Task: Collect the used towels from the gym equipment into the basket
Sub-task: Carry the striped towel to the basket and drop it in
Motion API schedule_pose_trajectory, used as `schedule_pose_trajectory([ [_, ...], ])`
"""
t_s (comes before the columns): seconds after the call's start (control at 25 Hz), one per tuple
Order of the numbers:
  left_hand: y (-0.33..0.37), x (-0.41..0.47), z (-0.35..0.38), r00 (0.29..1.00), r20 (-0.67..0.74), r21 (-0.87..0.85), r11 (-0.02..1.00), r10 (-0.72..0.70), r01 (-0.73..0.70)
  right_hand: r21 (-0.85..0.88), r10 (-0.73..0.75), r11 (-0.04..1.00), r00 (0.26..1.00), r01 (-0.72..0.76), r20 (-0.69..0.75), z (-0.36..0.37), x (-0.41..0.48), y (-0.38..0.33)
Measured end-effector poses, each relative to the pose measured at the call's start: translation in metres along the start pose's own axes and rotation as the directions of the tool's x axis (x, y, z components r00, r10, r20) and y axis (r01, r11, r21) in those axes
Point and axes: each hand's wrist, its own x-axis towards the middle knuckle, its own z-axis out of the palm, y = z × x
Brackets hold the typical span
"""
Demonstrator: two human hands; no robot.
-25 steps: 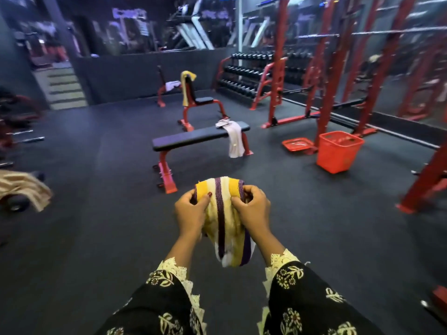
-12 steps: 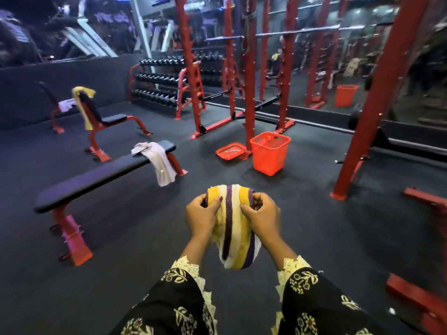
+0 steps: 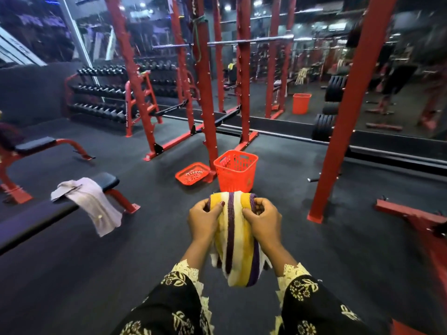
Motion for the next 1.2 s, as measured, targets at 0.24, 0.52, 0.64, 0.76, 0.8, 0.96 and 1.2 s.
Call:
schedule_pose_trajectory([
  [0.24,0.017,0.188,0.092,1.000,-0.010,0.010,1.000,-0.025,0.025,-0.056,0.016,0.998,0.999,-0.013,0.038,0.057,0.201,-0.004],
  [0.52,-0.010,0.398,0.189,0.999,0.044,0.045,0.999,-0.017,0.015,-0.109,-0.003,0.994,1.000,0.006,0.025,0.149,0.414,0.036],
  [0.64,-0.035,0.504,0.237,0.995,0.087,0.049,0.998,-0.041,0.036,-0.129,0.028,0.991,1.000,-0.026,0.013,0.200,0.513,0.063],
  [0.76,-0.042,0.596,0.275,0.986,0.141,0.074,0.994,-0.090,0.080,-0.191,0.068,0.979,0.997,-0.063,0.020,0.237,0.601,0.073],
  [0.8,-0.044,0.629,0.289,0.982,0.160,0.073,0.993,-0.101,0.090,-0.206,0.076,0.976,0.997,-0.071,0.015,0.250,0.633,0.076],
  [0.96,-0.054,0.746,0.347,0.966,0.195,0.038,0.986,-0.168,0.164,-0.229,0.116,0.967,0.993,-0.116,-0.012,0.299,0.748,0.094],
  [1.2,-0.107,0.896,0.431,0.934,0.280,0.128,0.973,-0.222,0.193,-0.245,0.173,0.955,0.985,-0.168,-0.001,0.366,0.895,0.153],
])
